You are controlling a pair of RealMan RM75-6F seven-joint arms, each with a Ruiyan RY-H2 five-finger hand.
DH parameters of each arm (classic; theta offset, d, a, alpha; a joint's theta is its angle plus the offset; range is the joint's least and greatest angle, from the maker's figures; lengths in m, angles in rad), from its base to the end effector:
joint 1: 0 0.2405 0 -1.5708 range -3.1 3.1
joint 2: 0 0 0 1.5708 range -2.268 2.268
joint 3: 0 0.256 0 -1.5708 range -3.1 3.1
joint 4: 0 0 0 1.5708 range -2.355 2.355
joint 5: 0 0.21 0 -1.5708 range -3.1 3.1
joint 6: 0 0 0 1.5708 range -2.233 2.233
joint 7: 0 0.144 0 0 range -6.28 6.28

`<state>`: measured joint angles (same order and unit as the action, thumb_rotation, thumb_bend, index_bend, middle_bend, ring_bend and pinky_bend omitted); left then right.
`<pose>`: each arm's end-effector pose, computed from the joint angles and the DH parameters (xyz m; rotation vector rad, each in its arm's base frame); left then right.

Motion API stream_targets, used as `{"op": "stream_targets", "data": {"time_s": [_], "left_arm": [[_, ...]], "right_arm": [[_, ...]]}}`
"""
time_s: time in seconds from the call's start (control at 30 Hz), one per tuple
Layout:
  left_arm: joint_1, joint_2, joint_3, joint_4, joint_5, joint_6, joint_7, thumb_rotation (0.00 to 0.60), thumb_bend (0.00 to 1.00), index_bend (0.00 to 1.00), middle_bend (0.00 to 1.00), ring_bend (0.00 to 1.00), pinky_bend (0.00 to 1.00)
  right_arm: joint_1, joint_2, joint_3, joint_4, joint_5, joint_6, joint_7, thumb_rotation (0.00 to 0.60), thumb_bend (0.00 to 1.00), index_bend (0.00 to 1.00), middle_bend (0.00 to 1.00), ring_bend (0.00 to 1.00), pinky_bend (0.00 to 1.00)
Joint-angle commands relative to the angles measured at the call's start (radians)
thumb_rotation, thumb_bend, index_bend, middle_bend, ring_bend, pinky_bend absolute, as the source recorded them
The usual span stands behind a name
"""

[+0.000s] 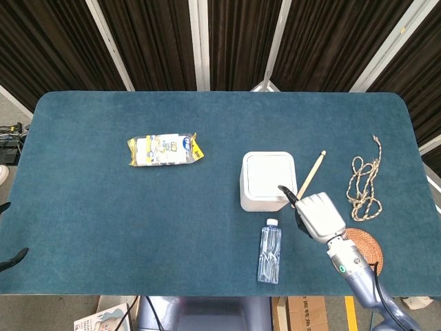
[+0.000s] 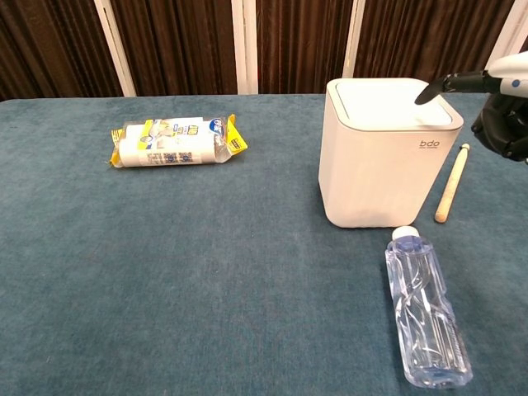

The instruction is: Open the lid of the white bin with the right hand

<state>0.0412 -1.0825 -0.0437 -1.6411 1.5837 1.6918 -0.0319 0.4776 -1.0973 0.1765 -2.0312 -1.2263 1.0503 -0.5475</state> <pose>-0.3055 0.1387 0.1895 -1.2677 -0.8114 -0.9962 -0.1579 -0.2657 0.0983 1.8612 -0.8219 0.8407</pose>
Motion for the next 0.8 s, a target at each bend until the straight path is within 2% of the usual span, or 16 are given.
{"op": "stream_targets", "data": {"time_s": [0.03, 0.37, 0.63, 0.8], "left_arm": [[0.000, 0.001, 0.000, 0.000, -0.001, -0.001, -0.002, 0.600, 0.16, 0.16, 0.03, 0.00, 0.00], [-0.001, 0.002, -0.001, 0.000, -0.004, -0.004, -0.006, 0.600, 0.16, 0.16, 0.03, 0.00, 0.00], [-0.002, 0.004, -0.001, 0.000, -0.005, -0.006, -0.008, 0.600, 0.16, 0.16, 0.03, 0.00, 0.00], [-0.002, 0.004, -0.001, 0.000, -0.004, -0.007, -0.008, 0.600, 0.16, 0.16, 0.03, 0.00, 0.00]], "right_arm": [[0.010, -0.002, -0.006, -0.010, 0.016, -0.001, -0.017, 0.600, 0.95, 0.17, 0.77, 0.76, 0.78], [0.047, -0.008, -0.014, -0.029, 0.082, -0.008, -0.083, 0.600, 0.95, 0.22, 0.77, 0.76, 0.78], [0.079, 0.000, -0.022, -0.052, 0.150, -0.006, -0.144, 0.600, 0.95, 0.30, 0.77, 0.76, 0.78], [0.100, 0.015, -0.033, -0.073, 0.185, -0.002, -0.193, 0.600, 0.95, 0.28, 0.77, 0.76, 0.78]]}}
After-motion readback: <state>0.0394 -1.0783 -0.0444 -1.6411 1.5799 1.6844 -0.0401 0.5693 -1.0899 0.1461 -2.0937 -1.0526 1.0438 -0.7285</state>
